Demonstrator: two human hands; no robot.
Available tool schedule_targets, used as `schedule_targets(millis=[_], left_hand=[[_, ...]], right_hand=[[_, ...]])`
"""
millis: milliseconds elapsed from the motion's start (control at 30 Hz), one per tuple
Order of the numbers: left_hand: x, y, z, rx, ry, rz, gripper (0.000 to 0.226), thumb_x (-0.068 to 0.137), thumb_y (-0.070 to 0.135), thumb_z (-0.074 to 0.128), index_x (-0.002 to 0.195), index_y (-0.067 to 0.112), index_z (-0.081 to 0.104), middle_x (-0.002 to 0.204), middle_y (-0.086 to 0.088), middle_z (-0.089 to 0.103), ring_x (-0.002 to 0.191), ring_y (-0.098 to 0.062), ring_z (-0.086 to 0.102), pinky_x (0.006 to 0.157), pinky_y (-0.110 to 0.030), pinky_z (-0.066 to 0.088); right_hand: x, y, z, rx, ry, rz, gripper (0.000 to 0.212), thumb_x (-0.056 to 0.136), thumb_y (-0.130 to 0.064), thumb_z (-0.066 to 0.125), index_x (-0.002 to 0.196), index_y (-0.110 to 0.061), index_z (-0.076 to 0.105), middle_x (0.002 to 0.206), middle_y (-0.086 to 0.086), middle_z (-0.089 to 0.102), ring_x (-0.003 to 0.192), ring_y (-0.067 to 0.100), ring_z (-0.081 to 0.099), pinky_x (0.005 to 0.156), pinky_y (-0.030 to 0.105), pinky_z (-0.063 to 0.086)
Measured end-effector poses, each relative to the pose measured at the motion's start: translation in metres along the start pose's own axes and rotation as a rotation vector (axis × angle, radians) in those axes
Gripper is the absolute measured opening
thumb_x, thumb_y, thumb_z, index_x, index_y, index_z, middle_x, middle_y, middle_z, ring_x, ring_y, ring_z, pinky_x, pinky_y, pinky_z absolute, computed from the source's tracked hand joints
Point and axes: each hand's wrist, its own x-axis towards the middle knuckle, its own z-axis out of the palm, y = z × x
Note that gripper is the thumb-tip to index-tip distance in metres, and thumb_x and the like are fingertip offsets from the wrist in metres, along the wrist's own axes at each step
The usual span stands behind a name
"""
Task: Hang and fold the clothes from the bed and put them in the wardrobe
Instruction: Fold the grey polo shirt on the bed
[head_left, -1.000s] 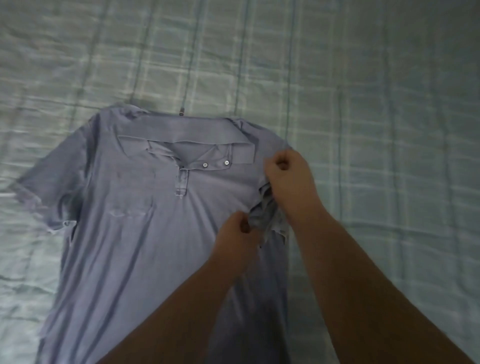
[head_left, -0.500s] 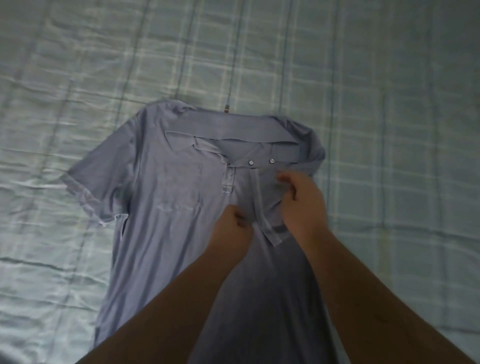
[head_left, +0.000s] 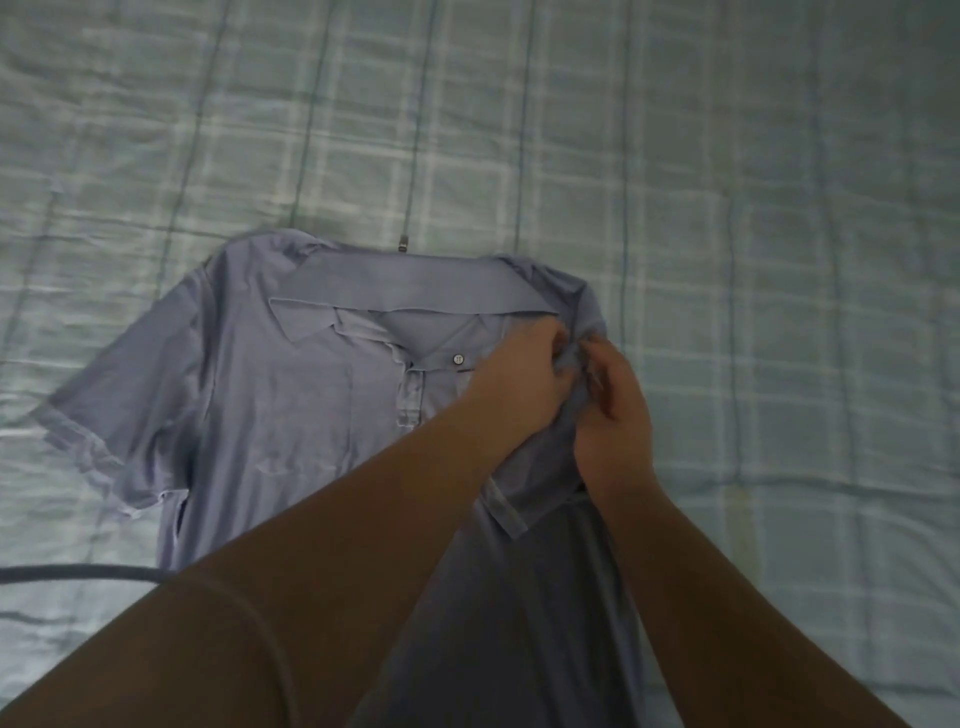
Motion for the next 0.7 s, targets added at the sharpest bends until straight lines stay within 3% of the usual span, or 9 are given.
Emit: schedule_targets(millis=[67, 133, 233, 367, 500, 567, 633, 700], left_hand=[[0.015, 0.001, 0.007, 0.203, -0.067, 0.030, 0.029, 0.089, 0.036, 0.065, 0.106, 0.013, 0.059, 0.098, -0.006, 0.064, 0.090, -0.024, 0.061, 0.079, -0.037, 0.049], [0.030, -0.002, 0.012, 0.396, -0.010, 0.118, 0.027, 0.088, 0.042, 0.062, 0.098, 0.018, 0.061, 0.092, -0.003, 0.066, 0.087, -0.025, 0.062, 0.074, -0.037, 0.048], [0.046, -0.003, 0.011, 0.325, 0.047, 0.127, 0.019, 0.090, 0.035, 0.058, 0.089, 0.018, 0.065, 0.081, -0.006, 0.067, 0.080, -0.027, 0.061, 0.069, -0.037, 0.045], [0.060, 0.000, 0.003, 0.130, 0.042, -0.021, 0.014, 0.095, 0.021, 0.055, 0.091, 0.008, 0.062, 0.079, -0.006, 0.061, 0.072, -0.019, 0.049, 0.063, -0.027, 0.030], [0.072, 0.004, 0.004, -0.028, 0.006, -0.174, 0.015, 0.096, 0.024, 0.055, 0.085, 0.015, 0.051, 0.073, 0.003, 0.052, 0.070, -0.013, 0.046, 0.063, -0.028, 0.034], [0.076, 0.003, 0.005, -0.115, 0.004, -0.213, 0.010, 0.096, 0.017, 0.054, 0.087, 0.013, 0.051, 0.074, 0.005, 0.050, 0.069, -0.009, 0.045, 0.055, -0.016, 0.035], [0.079, 0.001, 0.004, -0.179, -0.010, -0.267, 0.008, 0.096, 0.016, 0.053, 0.089, 0.013, 0.052, 0.073, 0.004, 0.049, 0.065, -0.006, 0.043, 0.050, -0.011, 0.035], [0.082, -0.002, 0.002, -0.244, -0.025, -0.311, 0.011, 0.096, 0.016, 0.053, 0.086, 0.015, 0.053, 0.071, 0.003, 0.050, 0.062, -0.008, 0.044, 0.053, -0.018, 0.037]], right_hand=[[0.003, 0.001, -0.003, 0.249, 0.074, 0.023, 0.044, 0.084, 0.005, 0.049, 0.125, -0.009, 0.058, 0.132, 0.009, 0.060, 0.123, 0.013, 0.057, 0.111, 0.035, 0.042], [0.008, 0.003, -0.006, 0.352, 0.157, 0.034, 0.045, 0.087, 0.011, 0.049, 0.121, -0.016, 0.058, 0.128, 0.005, 0.061, 0.123, 0.017, 0.058, 0.110, 0.042, 0.043], [0.007, 0.006, -0.003, 0.335, 0.267, 0.072, 0.049, 0.090, 0.020, 0.040, 0.125, -0.013, 0.050, 0.129, 0.000, 0.057, 0.125, 0.019, 0.056, 0.108, 0.032, 0.044], [-0.005, 0.023, 0.000, 0.015, 0.237, -0.040, 0.044, 0.092, -0.004, 0.044, 0.136, -0.008, 0.045, 0.136, 0.005, 0.051, 0.129, 0.016, 0.050, 0.112, 0.026, 0.037], [-0.011, 0.043, -0.008, -0.637, 0.053, -0.301, 0.050, 0.095, -0.020, 0.040, 0.144, -0.013, 0.043, 0.149, 0.009, 0.045, 0.141, 0.025, 0.038, 0.122, 0.046, 0.016], [-0.014, 0.048, -0.010, -0.916, -0.033, -0.294, 0.056, 0.098, -0.034, 0.031, 0.152, -0.018, 0.034, 0.158, 0.003, 0.035, 0.148, 0.023, 0.027, 0.120, 0.058, 0.008], [-0.014, 0.053, -0.015, -1.017, -0.072, -0.269, 0.060, 0.099, -0.041, 0.025, 0.156, -0.019, 0.026, 0.161, 0.001, 0.028, 0.150, 0.022, 0.021, 0.119, 0.062, 0.009], [-0.012, 0.060, -0.022, -1.062, -0.052, -0.247, 0.062, 0.099, -0.043, 0.026, 0.156, -0.017, 0.025, 0.161, 0.001, 0.028, 0.151, 0.021, 0.020, 0.118, 0.062, 0.010]])
